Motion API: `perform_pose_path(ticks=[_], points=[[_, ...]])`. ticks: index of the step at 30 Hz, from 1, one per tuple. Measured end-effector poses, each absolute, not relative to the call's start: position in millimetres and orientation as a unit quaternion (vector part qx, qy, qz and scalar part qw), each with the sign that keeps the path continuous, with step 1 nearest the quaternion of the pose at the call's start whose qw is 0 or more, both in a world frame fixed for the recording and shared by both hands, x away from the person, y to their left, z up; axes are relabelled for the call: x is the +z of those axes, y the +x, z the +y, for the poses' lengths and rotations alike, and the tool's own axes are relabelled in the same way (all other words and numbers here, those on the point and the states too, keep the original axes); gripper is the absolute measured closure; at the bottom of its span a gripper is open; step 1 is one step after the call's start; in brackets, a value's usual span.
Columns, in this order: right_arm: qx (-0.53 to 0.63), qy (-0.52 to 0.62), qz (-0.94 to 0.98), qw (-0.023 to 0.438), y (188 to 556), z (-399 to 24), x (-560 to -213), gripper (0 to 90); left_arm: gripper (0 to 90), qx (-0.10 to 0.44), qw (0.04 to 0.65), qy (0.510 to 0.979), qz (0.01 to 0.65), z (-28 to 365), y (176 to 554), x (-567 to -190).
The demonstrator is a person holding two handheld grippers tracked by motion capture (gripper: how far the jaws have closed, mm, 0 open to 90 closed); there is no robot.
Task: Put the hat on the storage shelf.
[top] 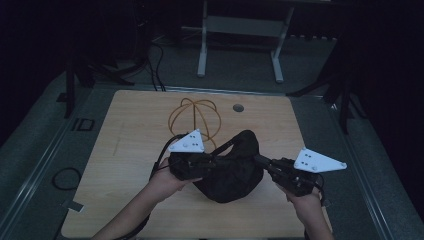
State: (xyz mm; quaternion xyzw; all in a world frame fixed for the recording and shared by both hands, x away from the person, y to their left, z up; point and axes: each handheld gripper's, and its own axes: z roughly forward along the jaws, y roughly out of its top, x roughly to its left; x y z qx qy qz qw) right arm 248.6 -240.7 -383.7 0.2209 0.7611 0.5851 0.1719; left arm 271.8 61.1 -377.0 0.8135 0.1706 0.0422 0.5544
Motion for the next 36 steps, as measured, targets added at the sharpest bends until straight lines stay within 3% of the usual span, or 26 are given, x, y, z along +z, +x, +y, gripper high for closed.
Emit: perform_pose_path(ticks=[6, 12, 14, 16, 25, 30, 36], points=[[0.583, 0.221, 0.762, 0.176, 247, -244, -385, 87.4, 84.2, 0.041, 0.553, 0.815, 0.169, 57, 272, -374], [0.587, 0.245, 0.75, 0.181, 243, -263, -388, 77.0, 84.2, 0.039, 0.559, 0.808, 0.183, 60, 273, -370], [0.577, 0.254, 0.748, 0.207, 236, -269, -388, 74.0, 84.2, 0.044, 0.557, 0.809, 0.182, 58, 271, -368], [0.568, 0.249, 0.75, 0.232, 220, -269, -386, 60.3, 84.2, 0.048, 0.556, 0.808, 0.188, 54, 269, -366], [0.531, 0.222, 0.77, 0.275, 191, -236, -391, 41.6, 84.1, 0.081, 0.555, 0.796, 0.229, 36, 256, -355], [0.509, 0.224, 0.761, 0.335, 178, -220, -396, 36.9, 84.2, 0.114, 0.545, 0.795, 0.242, 25, 250, -351], [0.5, 0.215, 0.765, 0.345, 181, -205, -396, 34.9, 84.2, 0.096, 0.55, 0.791, 0.25, 16, 246, -351]])
